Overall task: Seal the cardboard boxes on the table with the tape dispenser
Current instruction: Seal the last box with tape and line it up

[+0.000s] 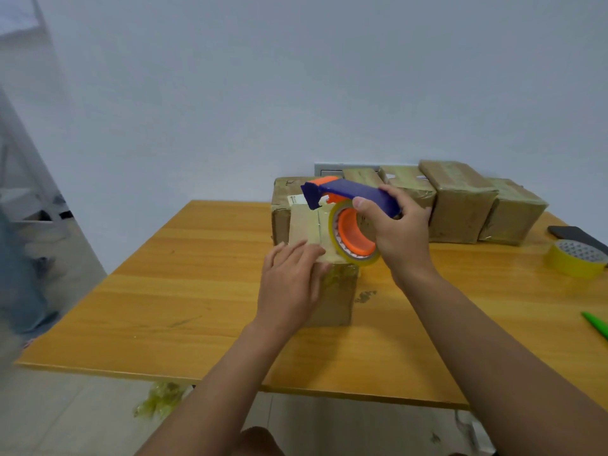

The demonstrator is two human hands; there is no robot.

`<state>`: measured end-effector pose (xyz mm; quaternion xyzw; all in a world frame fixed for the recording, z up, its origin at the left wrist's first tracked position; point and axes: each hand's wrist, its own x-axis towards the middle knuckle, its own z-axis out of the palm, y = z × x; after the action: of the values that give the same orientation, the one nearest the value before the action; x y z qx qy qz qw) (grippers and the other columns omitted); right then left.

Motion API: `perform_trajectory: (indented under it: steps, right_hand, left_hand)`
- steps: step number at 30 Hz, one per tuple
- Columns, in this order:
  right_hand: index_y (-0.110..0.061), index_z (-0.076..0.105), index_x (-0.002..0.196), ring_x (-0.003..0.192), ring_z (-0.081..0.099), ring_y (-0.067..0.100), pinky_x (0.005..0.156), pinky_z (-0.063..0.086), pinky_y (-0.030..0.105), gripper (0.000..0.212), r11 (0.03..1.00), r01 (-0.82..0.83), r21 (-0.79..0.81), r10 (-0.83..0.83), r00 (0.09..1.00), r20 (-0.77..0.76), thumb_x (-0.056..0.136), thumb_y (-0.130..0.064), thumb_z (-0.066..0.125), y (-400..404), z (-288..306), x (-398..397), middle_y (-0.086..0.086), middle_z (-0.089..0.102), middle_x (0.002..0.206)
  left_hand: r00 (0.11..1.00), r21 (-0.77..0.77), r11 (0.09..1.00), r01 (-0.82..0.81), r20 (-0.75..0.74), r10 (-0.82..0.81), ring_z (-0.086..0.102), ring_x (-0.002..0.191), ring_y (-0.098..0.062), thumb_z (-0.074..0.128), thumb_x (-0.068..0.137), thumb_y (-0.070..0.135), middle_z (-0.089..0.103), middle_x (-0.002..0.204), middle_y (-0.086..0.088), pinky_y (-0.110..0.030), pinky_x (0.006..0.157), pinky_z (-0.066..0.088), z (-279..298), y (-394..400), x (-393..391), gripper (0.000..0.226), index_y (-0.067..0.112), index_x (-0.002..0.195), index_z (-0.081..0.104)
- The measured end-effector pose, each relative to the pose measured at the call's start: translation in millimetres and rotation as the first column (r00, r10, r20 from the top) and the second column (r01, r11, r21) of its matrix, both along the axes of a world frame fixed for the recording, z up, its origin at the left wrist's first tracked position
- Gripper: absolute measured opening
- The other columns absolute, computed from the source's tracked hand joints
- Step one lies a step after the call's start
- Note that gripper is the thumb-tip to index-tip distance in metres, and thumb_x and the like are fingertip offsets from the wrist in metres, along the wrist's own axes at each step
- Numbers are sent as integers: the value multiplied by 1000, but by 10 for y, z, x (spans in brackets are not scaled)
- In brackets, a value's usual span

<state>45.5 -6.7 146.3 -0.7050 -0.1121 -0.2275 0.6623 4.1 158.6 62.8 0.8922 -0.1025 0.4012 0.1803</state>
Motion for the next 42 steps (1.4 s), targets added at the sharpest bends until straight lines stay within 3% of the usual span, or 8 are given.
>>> perform_trajectory:
  steps: [3, 7, 12, 19, 25, 32, 38, 42]
  right_hand:
    - [-25, 60, 117, 95, 59, 4, 75, 48, 16, 40, 1000, -12, -12, 12, 1000, -26, 82, -35, 77, -24, 2, 26, -11, 61, 104]
    - [-29, 57, 110, 90, 58, 4, 71, 48, 14, 34, 999, -15, -33, 14, 1000, -21, 82, -34, 77, -19, 51, -6, -18, 59, 97]
    - [-28, 58, 113, 96, 59, 7, 78, 50, 17, 38, 1000, -14, -21, 14, 1000, 3, 81, -36, 78, 108, 79, -48, -9, 61, 106]
    - [-21, 60, 122, 101, 59, 11, 85, 51, 24, 45, 997, -19, -75, 18, 1000, -17, 83, -36, 76, 120, 40, -44, -5, 61, 111]
    - [-19, 59, 127, 103, 59, 12, 81, 50, 20, 50, 996, -27, -86, 25, 999, -20, 84, -36, 75, 103, 30, -33, -3, 60, 114]
    - [-18, 60, 126, 102, 59, 14, 74, 49, 16, 48, 997, -25, -77, 24, 1000, -12, 84, -35, 75, 104, 16, -26, -1, 62, 114]
    - [-17, 60, 126, 100, 59, 12, 77, 49, 17, 49, 997, -30, -72, 29, 999, -14, 84, -35, 76, 96, 21, -27, -3, 62, 111]
    - [-15, 59, 129, 102, 58, 13, 79, 49, 18, 52, 996, -34, -87, 33, 999, -16, 84, -36, 75, 102, 28, -35, -1, 61, 114]
  left_hand:
    - [999, -90, 996, 30, -36, -33, 52, 122, -19, 50, 93, 50, 67, 119, 2, -40, 102, 44, -27, 136, 32, 41, 17, 106, 70]
    - [999, -126, 991, 35, -37, -40, 55, 115, -18, 54, 91, 49, 70, 110, 3, -27, 85, 48, -15, 83, 36, 40, 16, 99, 73]
    - [976, -240, 960, 143, -126, -176, 44, 131, -7, 51, 98, 41, 58, 136, 3, -24, 105, 39, -34, 203, -17, 38, 17, 125, 64]
    - [982, -346, 927, 146, -64, -178, 41, 130, -2, 61, 95, 29, 56, 136, 2, -9, 101, 34, -113, 229, -19, 25, 17, 116, 69]
    - [988, -480, 867, 133, -9, -156, 42, 136, -7, 54, 98, 33, 48, 147, 1, -24, 106, 44, -308, 162, -155, 51, 14, 144, 46]
    - [973, -622, 775, 115, -87, -214, 19, 144, 2, 44, 101, 36, 22, 156, 12, -4, 108, 21, -359, -101, -250, 65, 16, 156, 16]
    - [999, -606, 795, 9, -27, -32, 34, 137, -5, 49, 99, 28, 43, 148, -2, 0, 104, 24, -324, -25, -171, 46, 7, 139, 50]
    - [995, -628, 776, 57, -29, -97, 38, 135, -3, 55, 96, 34, 45, 146, 5, -7, 104, 33, -292, 54, -189, 46, 11, 135, 55]
